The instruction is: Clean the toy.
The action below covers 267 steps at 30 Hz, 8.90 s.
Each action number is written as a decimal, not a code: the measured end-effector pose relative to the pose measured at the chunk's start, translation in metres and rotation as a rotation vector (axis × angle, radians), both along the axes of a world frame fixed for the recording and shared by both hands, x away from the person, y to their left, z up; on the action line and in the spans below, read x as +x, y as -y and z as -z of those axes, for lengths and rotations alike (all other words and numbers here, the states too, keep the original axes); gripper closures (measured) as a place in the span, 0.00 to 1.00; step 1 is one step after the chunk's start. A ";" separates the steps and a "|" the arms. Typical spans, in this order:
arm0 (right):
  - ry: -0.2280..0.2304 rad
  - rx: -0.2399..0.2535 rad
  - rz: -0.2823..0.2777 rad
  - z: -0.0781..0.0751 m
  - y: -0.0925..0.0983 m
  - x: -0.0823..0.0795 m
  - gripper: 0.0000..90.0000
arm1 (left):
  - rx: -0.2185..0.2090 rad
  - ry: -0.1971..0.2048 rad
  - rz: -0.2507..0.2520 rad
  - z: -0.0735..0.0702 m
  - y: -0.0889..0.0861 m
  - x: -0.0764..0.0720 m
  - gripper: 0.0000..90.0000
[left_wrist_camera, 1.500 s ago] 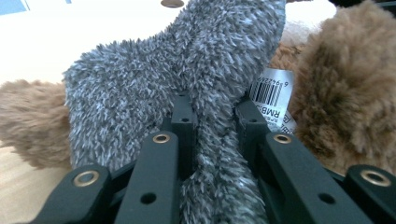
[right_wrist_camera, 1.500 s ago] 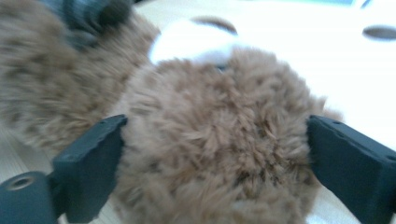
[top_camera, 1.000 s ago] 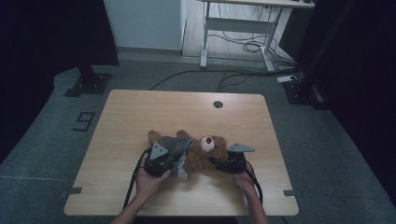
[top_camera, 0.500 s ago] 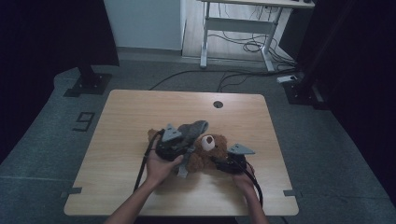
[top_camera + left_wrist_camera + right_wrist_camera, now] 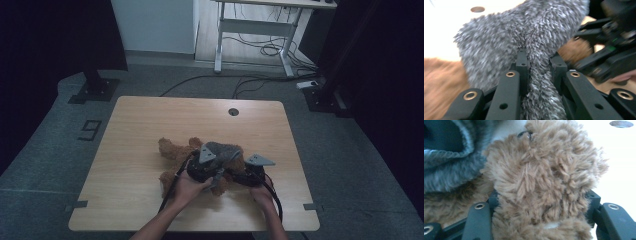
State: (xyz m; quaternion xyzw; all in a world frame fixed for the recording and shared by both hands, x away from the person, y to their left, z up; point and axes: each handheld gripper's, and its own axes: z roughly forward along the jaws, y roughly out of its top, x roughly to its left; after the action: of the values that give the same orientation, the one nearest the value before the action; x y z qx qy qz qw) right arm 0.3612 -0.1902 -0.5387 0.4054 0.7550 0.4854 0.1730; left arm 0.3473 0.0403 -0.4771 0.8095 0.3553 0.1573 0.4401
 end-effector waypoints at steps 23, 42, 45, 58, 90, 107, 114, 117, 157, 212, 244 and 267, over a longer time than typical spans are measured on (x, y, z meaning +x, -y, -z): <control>0.005 0.012 0.001 0.001 0.000 0.000 0.43 | -0.056 -0.093 -0.252 0.026 -0.134 0.003 0.83; 0.001 0.015 0.008 0.002 0.001 0.000 0.43 | -0.049 0.071 -0.086 -0.042 -0.058 -0.006 0.83; 0.000 0.017 0.008 0.002 0.001 0.000 0.43 | -0.036 0.067 -0.030 -0.043 -0.026 -0.004 0.83; -0.001 0.016 0.008 0.003 0.001 0.000 0.43 | 0.045 0.023 0.029 -0.012 0.023 0.000 0.83; 0.004 0.025 0.011 0.004 0.000 -0.001 0.43 | -0.073 -0.085 -0.288 0.024 -0.127 0.015 0.82; 0.003 0.021 0.010 0.004 0.000 -0.001 0.43 | 0.000 -0.217 -0.273 0.059 -0.152 0.006 0.83; 0.002 0.018 0.009 0.004 0.001 -0.002 0.43 | -0.028 -0.223 -0.262 0.056 -0.158 0.000 0.83; 0.000 0.023 0.011 0.004 0.001 -0.001 0.43 | -0.139 -0.188 -0.238 0.043 -0.155 -0.003 0.83; 0.003 0.031 0.017 0.006 0.002 -0.002 0.43 | -0.094 -0.174 -0.178 0.041 -0.158 -0.020 0.82; 0.027 0.069 0.014 -0.002 0.006 -0.010 0.15 | -0.116 0.052 -0.358 -0.005 -0.254 -0.086 0.22; 0.128 0.086 0.021 -0.019 0.039 -0.066 0.16 | -0.131 -0.004 -0.142 0.004 -0.161 -0.083 0.29; 0.035 0.034 0.076 0.010 0.051 -0.100 0.21 | -0.127 -0.042 -0.160 0.027 -0.174 -0.092 0.31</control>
State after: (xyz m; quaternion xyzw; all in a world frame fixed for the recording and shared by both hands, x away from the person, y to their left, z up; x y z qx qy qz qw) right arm 0.2613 -0.2411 -0.5491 0.4282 0.7276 0.4982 0.1977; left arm 0.2551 0.2144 -0.5042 0.7521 0.4370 0.1521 0.4693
